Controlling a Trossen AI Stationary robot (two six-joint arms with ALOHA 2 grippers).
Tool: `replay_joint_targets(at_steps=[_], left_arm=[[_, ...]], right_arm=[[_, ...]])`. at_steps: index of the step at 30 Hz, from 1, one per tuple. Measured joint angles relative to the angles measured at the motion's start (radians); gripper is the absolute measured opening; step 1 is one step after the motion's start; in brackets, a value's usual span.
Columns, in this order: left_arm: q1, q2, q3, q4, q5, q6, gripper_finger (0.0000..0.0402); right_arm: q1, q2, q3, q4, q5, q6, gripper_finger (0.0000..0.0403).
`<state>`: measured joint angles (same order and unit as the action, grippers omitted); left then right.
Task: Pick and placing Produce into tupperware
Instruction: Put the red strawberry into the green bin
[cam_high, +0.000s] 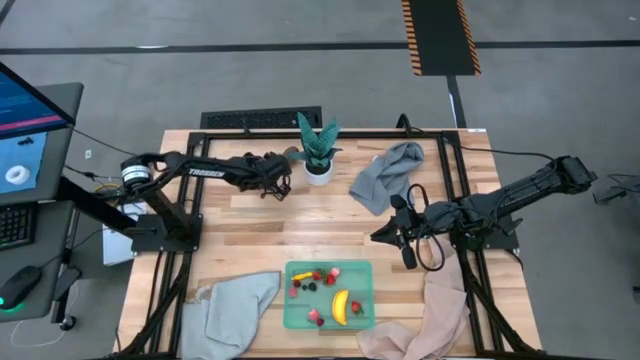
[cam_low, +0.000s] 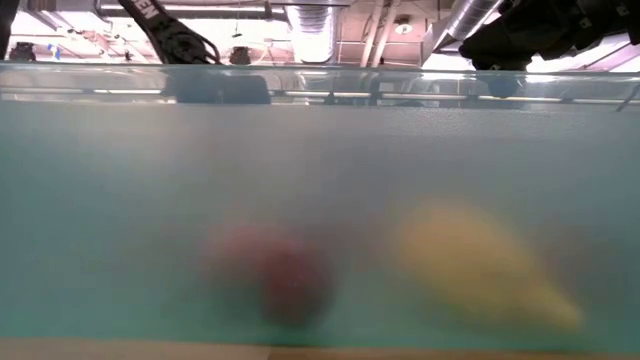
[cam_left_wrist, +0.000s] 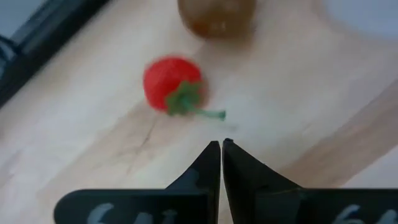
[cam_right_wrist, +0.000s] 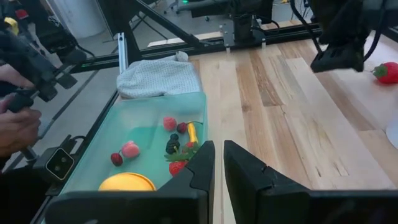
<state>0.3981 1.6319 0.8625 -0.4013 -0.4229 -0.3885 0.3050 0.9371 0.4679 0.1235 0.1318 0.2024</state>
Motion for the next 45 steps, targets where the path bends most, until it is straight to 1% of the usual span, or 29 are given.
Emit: replay_joint_targets(at_steps=[3, 6, 10, 13, 15, 17, 20, 23, 28, 31, 35, 39, 41, 45], left_arm=[[-0.01, -0.065, -0.056, 0.082, -0.03, -0.002, 0.0006], [-0.027, -0.126, -0.138, 0.151, -0.065, -0.041, 0.0006], [-0.033, -0.202, -0.258, 0.259, -0.055, -0.096, 0.0006], [-0.033, -0.247, -0.32, 0.413, -0.035, -0.008, 0.0006], [-0.033, -0.269, -0.337, 0.476, -0.026, 0.006, 0.0006], [-0.028, -0.266, -0.342, 0.475, -0.012, 0.02, 0.0006], [-0.012, -0.259, -0.339, 0.485, 0.045, 0.068, 0.0007], [0.008, -0.258, -0.341, 0.481, 0.09, 0.067, 0.0024], [0.009, -0.258, -0.341, 0.499, 0.105, 0.058, 0.0091], [0.01, -0.258, -0.341, 0.499, 0.095, 0.009, 0.0133], [0.01, -0.258, -0.341, 0.499, 0.077, -0.071, 0.0167], [0.009, -0.23, -0.325, 0.497, 0.054, -0.139, 0.0178], [0.009, -0.204, -0.305, 0.465, 0.065, -0.192, 0.0178], [0.009, -0.147, -0.254, 0.414, 0.069, -0.241, 0.0172]], right_arm=[[0.0, 0.0, 0.0, -0.001, 0.0, 0.0, 0.0059], [0.0, 0.0, 0.0, -0.001, 0.0, 0.0, 0.0059], [0.0, 0.0, 0.0, -0.005, 0.0, 0.0, 0.0059], [0.0, 0.0, 0.0, -0.007, 0.0, 0.0, 0.0059], [0.0, 0.0, 0.0, -0.007, 0.0, 0.0, 0.0059], [0.0, 0.0, 0.0, -0.008, 0.0, 0.0, 0.0059], [0.0, 0.0, 0.0, -0.013, 0.0, 0.0, 0.0059], [0.0, 0.0, 0.0, -0.019, 0.0, 0.0, 0.0059], [0.0, 0.0, 0.0, -0.02, 0.0, 0.0, 0.0059], [0.0, 0.0, 0.0, -0.02, 0.0, 0.0, 0.0059], [0.0, 0.0, 0.0, -0.02, 0.0, 0.0, 0.0059], [0.0, 0.0, 0.0, -0.02, 0.0, 0.0, 0.0059], [0.0, 0.0, 0.0, -0.02, 0.0, 0.0, 0.0059], [0.0, 0.0, 0.0, -0.02, 0.0, 0.0, 0.0059]])
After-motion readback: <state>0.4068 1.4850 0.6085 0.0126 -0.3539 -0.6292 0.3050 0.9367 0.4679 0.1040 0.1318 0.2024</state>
